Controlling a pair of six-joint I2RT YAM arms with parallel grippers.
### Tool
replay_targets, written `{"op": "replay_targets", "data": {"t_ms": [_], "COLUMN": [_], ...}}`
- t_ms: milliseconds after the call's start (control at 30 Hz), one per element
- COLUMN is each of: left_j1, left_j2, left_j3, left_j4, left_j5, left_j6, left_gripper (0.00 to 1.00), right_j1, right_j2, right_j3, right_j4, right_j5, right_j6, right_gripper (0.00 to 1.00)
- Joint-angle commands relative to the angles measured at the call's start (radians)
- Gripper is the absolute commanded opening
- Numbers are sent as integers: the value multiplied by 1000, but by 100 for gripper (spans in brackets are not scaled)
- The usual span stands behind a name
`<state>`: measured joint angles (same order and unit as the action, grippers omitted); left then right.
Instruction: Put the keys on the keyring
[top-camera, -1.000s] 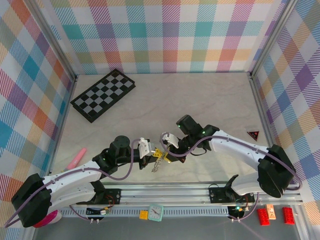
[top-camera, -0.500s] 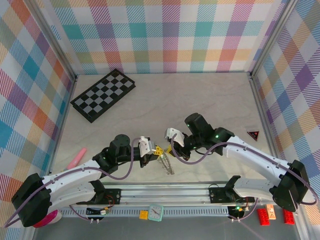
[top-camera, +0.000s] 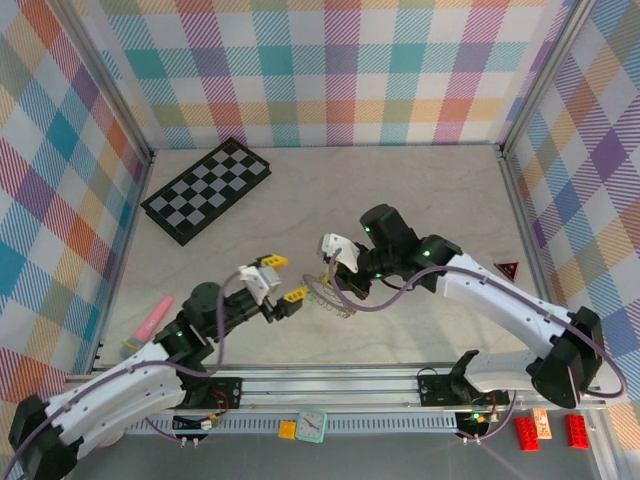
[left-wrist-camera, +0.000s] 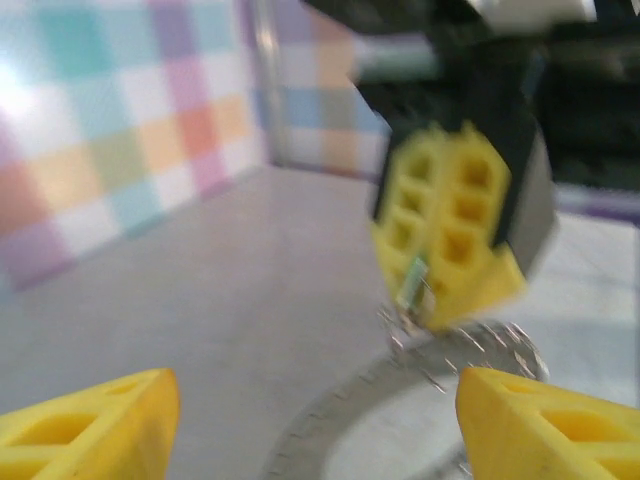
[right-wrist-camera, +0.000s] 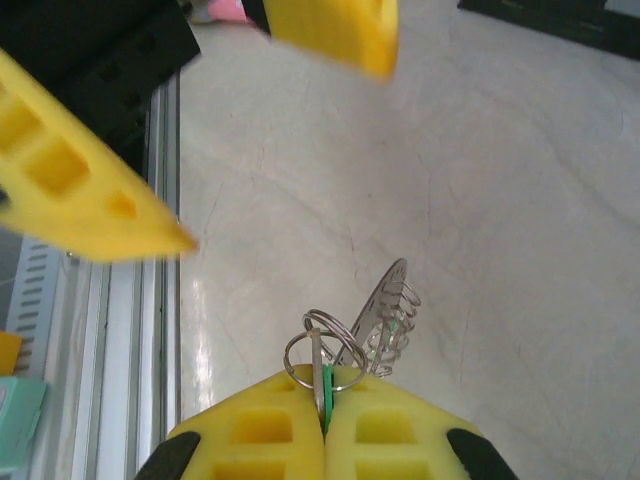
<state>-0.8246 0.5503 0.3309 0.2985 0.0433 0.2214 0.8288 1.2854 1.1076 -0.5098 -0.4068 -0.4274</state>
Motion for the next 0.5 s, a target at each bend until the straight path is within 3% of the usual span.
{"op": "replay_targets", "data": {"t_ms": [0, 67, 233, 467], "left_j1": [-3, 2, 27, 88], "left_j2": [-140, -213, -238, -110], "left_j3": [27, 45, 76, 54], "left_j4": [-128, -188, -259, -221], "left_j5": [-411, -560, -724, -770], "left_j6": [-60, -71, -83, -154], "left_gripper": [79, 83, 88, 91], "right_j1": [41, 63, 73, 20], "right_j2": [65, 121, 267, 318], "right_j3": [50, 61, 56, -3], "right_j4": [148, 262, 445, 166], "right_j5": [-57, -71, -53, 128], "right_j6": [51, 103, 186, -19], "right_gripper": [0, 0, 0, 0]}}
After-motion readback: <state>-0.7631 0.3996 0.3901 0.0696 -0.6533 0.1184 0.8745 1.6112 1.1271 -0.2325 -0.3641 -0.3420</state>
